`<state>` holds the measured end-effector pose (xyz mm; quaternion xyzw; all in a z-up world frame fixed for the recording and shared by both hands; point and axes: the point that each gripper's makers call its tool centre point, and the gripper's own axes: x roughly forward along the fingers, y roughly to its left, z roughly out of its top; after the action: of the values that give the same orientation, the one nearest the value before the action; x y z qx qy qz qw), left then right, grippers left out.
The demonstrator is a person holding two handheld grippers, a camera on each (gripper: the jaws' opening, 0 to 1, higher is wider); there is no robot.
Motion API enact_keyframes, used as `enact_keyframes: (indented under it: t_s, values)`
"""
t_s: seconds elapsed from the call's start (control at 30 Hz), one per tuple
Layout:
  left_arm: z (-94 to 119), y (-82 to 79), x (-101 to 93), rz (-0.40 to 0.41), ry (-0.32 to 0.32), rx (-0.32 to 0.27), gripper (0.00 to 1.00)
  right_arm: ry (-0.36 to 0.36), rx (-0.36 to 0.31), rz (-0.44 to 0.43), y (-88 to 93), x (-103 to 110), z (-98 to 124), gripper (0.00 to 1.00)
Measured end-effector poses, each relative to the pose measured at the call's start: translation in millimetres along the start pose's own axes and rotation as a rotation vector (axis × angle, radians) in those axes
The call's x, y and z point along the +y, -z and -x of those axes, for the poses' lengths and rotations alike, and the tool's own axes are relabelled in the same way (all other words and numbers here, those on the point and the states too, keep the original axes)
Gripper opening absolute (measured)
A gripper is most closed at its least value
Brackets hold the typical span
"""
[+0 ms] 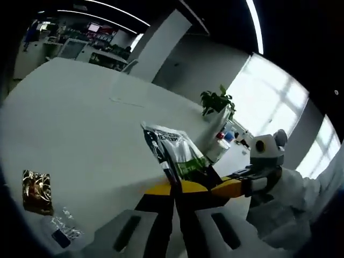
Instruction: Arrange the skincare products in the storage area until every visible bottle or jar stands upright without overlapping.
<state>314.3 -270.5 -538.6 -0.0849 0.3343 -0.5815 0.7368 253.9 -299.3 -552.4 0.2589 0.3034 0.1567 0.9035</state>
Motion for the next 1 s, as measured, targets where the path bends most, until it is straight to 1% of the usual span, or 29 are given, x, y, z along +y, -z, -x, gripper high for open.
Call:
enact_keyframes:
  t_s: [0.03, 0.07, 0.1, 0.17, 0.23, 0.27, 0.33, 0.37, 0.4, 0.53, 0.63, 0.67, 0.7, 0.73, 0.9, 1.0]
  values:
    - [-1, 2.8, 1.5, -0.028, -0.011, 0.016, 0.00, 0.008, 0.005, 0.004, 1.7, -2, -1, 0.00]
    - [-4, 5.4, 6.1, -0.035, -0.019, 0.035, 0.00, 0.018, 0.017, 0.007, 4.1, -4, -2, 0.00]
    - [-6, 6.8, 7.6, -0.050, -0.024, 0.045, 0.00, 0.035, 0.030, 0.030, 6.4, -8, -3, 0.00]
    - [-10, 11.5, 8.3, -0.085, -0.039, 0.069, 0.00, 0.049, 0.041, 0.042, 8.6, -12, -6, 0.00]
    - [-13, 16.6, 6.7, -0.119, -0.057, 0.089, 0.00, 0.052, 0.041, 0.036, 9.6, -17, -8, 0.00]
    - [-11, 16.7, 10.2, -0.127, -0.057, 0.095, 0.00, 0.057, 0.041, 0.032, 10.0, -19, -8, 0.00]
    - [-14, 23.3, 12.3, -0.159, -0.061, 0.128, 0.00, 0.066, 0.046, 0.026, 12.1, -23, -9, 0.00]
    - [-15, 24.3, 12.6, -0.164, -0.063, 0.132, 0.00, 0.072, 0.047, 0.021, 12.8, -27, -10, 0.00]
    - [-19, 27.7, 17.8, -0.188, -0.073, 0.149, 0.00, 0.077, 0.048, 0.025, 13.3, -28, -10, 0.00]
    - [-26, 33.3, 18.9, -0.209, -0.088, 0.163, 0.00, 0.105, 0.067, 0.050, 17.8, -35, -14, 0.00]
    - [-30, 36.5, 20.4, -0.245, -0.106, 0.176, 0.00, 0.117, 0.074, 0.049, 20.8, -42, -18, 0.00]
    - [-31, 37.7, 24.1, -0.266, -0.124, 0.181, 0.00, 0.119, 0.073, 0.050, 20.8, -43, -19, 0.00]
    - [-32, 38.3, 25.5, -0.289, -0.133, 0.184, 0.00, 0.125, 0.078, 0.055, 21.3, -44, -21, 0.00]
    - [-33, 39.6, 25.8, -0.292, -0.135, 0.189, 0.00, 0.133, 0.086, 0.073, 22.1, -46, -22, 0.00]
    - [-37, 42.3, 33.6, -0.321, -0.152, 0.204, 0.00, 0.146, 0.096, 0.103, 23.1, -46, -25, 0.00]
    - [-37, 42.2, 33.7, -0.341, -0.156, 0.207, 0.00, 0.154, 0.102, 0.113, 23.5, -47, -25, 0.00]
